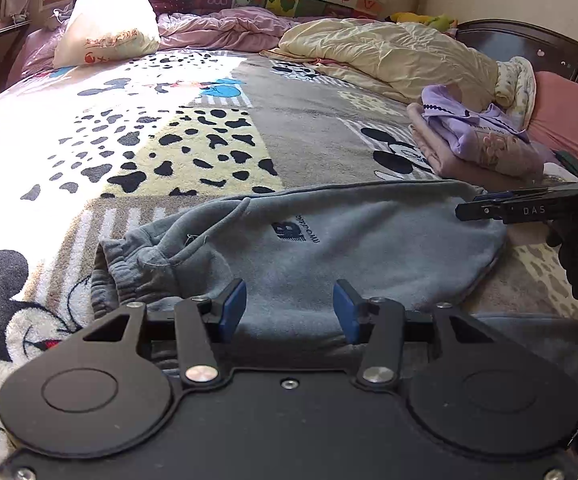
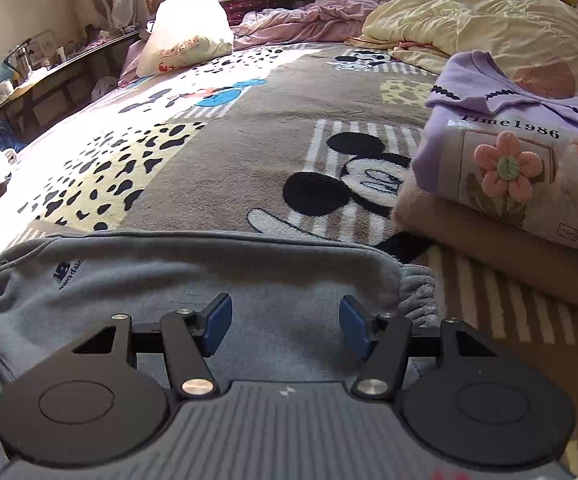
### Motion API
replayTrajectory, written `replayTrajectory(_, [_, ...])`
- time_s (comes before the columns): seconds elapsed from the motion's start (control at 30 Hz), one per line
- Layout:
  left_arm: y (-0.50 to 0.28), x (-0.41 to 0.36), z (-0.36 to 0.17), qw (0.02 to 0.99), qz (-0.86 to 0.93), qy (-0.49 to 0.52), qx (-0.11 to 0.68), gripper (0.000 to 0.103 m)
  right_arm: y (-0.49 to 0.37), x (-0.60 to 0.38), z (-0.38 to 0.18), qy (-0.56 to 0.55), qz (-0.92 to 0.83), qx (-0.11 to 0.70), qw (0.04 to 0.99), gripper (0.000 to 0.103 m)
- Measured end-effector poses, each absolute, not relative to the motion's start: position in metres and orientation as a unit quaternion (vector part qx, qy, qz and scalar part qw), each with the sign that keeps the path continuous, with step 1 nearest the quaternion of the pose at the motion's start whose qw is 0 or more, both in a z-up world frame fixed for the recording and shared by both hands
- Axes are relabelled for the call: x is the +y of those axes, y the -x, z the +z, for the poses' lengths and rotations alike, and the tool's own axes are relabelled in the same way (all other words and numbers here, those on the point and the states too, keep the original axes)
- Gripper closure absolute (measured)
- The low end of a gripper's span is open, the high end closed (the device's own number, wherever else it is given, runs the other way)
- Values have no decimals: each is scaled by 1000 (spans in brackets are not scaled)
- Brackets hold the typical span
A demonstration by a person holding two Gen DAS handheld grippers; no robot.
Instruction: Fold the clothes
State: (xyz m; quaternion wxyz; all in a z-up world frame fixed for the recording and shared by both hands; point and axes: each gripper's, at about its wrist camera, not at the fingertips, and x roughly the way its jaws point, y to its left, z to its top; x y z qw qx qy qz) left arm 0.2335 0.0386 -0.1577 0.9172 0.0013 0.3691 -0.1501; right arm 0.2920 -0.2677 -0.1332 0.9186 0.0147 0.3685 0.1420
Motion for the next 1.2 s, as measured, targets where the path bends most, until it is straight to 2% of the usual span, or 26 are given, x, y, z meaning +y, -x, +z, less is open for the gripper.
replayTrajectory(0.1, [-231,12,-175,917,-132,-89,366,49,-261,-217,-139,84,188,367,907,43])
replayTrajectory(0.17, [-231,16,-156,914,-131,-64,379,49,-250,-188,-162,188,180,392,882,41])
replayTrajectory(0.2, [-225,21,-145,919,-135,-51,368,49,-243,-186,-163,205,176,374,887,40])
replayTrajectory(0.33, [-191,47,-119,934,-114,-31,337,48,-230,-203,-135,160,161,370,901,41])
replayTrajectory(0.47, [-157,84,-113,935,-67,14,349,49,-193,-223,-114,115,162,358,912,41])
replayTrajectory(0.6, [-117,89,-112,931,-103,52,347,48,-139,-238,-103,62,173,343,921,41])
replayTrajectory(0.7, [-105,75,-131,918,-126,55,371,48,-95,-236,-104,52,195,323,924,41])
replayTrajectory(0.77, [-113,64,-166,893,-105,27,438,48,-74,-224,-119,80,204,337,916,37])
replayTrajectory(0.83, [-106,56,-172,898,-103,1,427,45,-67,-210,-154,135,198,397,886,31])
replayTrajectory(0.87, [-104,54,-167,897,-98,0,431,45,-62,-208,-164,141,193,399,885,29])
replayTrajectory(1.0, [-85,57,-147,916,-105,25,386,45,-38,-222,-143,92,178,367,908,34])
replayTrajectory(1.1, [-83,60,-157,913,-97,39,394,43,-22,-233,-132,71,163,342,923,34])
replayTrajectory(1.17, [-89,60,-183,898,-90,37,429,32,-21,-241,-140,59,144,356,921,31])
replayTrajectory(1.2, [-90,59,-182,897,-90,39,430,32,-26,-245,-152,50,139,385,911,30])
